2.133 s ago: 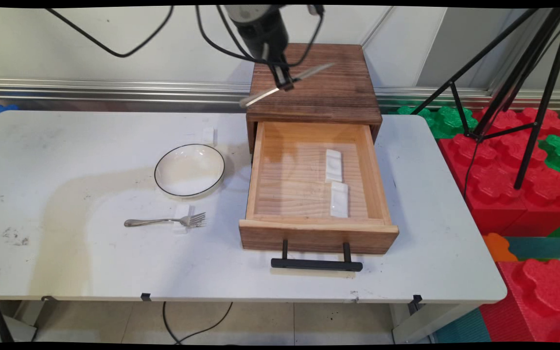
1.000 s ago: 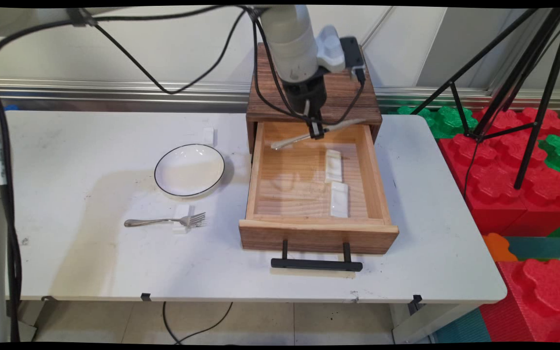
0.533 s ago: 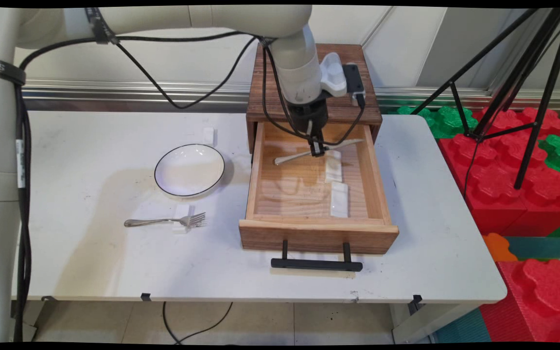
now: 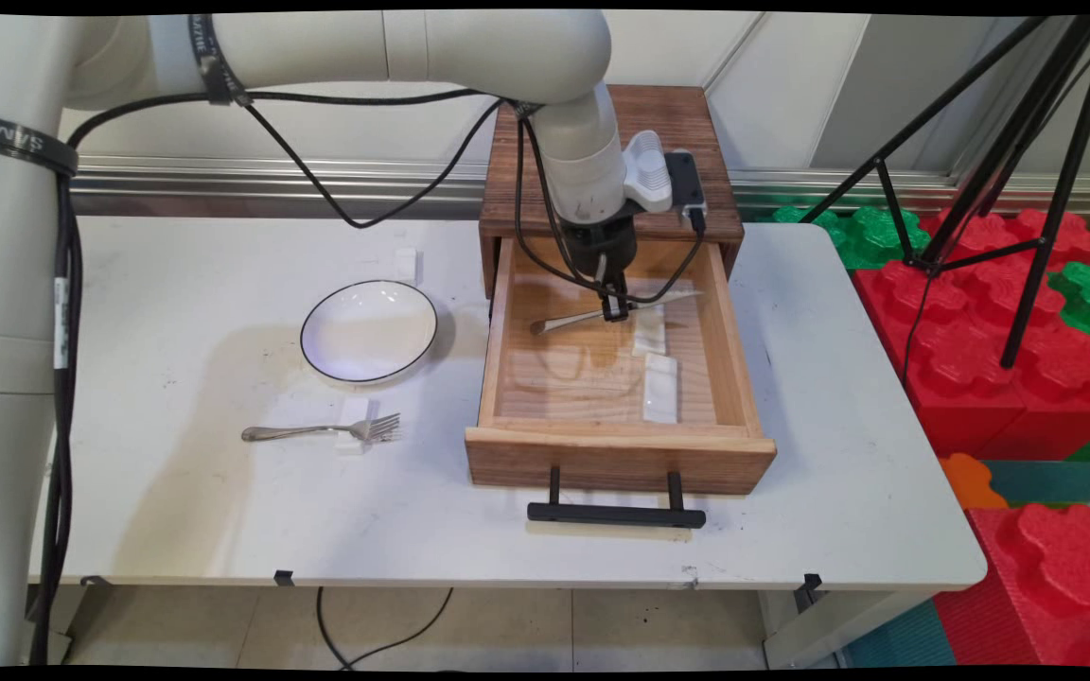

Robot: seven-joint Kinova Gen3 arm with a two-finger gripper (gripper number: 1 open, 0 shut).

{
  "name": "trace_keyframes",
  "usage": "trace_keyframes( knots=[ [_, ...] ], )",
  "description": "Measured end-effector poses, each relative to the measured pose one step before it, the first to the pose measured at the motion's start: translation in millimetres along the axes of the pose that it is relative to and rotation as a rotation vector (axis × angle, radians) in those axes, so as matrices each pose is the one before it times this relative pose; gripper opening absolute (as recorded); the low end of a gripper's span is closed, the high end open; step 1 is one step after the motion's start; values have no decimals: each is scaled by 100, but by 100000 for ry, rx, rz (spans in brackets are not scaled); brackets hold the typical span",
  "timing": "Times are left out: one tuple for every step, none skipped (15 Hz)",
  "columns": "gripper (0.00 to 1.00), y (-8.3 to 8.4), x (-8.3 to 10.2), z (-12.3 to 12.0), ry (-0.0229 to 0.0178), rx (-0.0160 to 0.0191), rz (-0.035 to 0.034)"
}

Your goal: Place the picked object into the drawer

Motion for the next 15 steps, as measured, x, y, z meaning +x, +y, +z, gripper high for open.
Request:
trace_keyframes(
  knots=[
    [0,6,-35,307,-186,-326,301],
    [0,-3,-31,183,-92,-201,153],
    [0,6,-12,272,-119,-312,232],
    [0,-2,2,174,-64,-200,174],
    [0,1,-21,255,-142,-278,131],
    [0,-3,-16,156,-79,-164,79],
    [0,-10,-13,235,-101,-238,134],
    [0,-12,-7,149,-52,-134,67],
    [0,-31,-4,206,-64,-159,78],
    [100,-42,-8,221,-29,-174,100],
    [100,-37,11,189,28,-129,92],
    [100,-53,11,116,140,0,58],
    [100,-52,16,82,244,52,118],
    [100,-49,22,-2,275,129,148],
    [100,-77,-46,-98,347,181,8]
  ],
)
